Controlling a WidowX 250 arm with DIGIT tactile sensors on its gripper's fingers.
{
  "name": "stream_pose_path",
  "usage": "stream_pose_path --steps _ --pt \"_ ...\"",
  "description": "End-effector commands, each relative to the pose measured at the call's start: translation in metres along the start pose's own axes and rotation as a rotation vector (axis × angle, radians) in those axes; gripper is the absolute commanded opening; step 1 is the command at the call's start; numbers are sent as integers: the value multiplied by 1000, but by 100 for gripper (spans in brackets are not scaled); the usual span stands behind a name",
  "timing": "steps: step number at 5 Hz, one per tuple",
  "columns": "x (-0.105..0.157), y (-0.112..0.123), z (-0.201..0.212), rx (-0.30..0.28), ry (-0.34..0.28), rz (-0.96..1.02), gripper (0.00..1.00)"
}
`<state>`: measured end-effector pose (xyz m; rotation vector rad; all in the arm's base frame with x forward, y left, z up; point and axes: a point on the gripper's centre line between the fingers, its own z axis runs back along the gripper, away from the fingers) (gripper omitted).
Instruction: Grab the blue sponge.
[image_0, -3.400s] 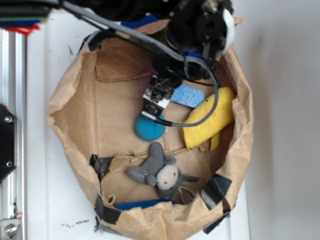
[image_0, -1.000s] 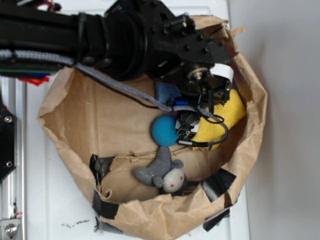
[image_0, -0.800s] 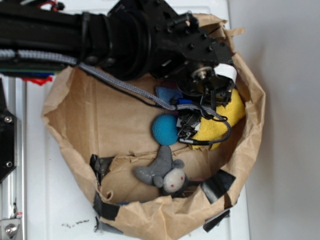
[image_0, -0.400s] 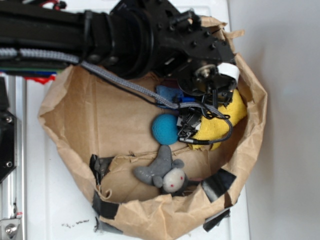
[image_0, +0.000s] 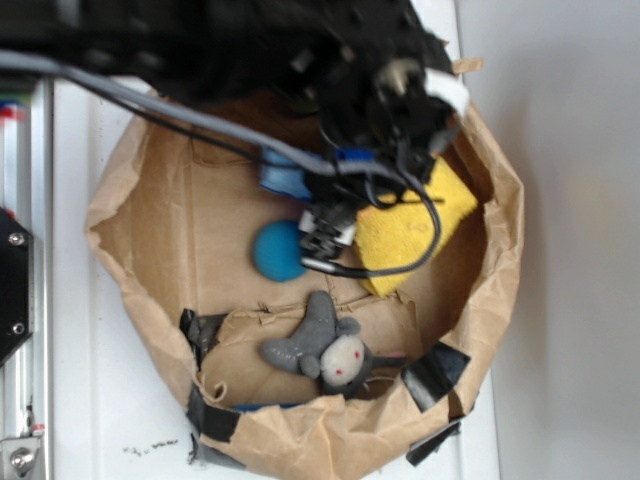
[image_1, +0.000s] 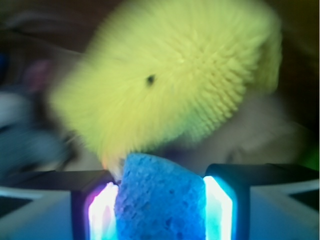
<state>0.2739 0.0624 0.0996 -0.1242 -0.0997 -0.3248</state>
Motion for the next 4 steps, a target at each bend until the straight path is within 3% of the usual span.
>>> stream_pose_path --steps 1,2,4 --pt "0 -24 92 18 -107 85 0" --pt "-3 -41 118 34 -105 284 0" --pt "-9 -44 117 50 -80 302 0"
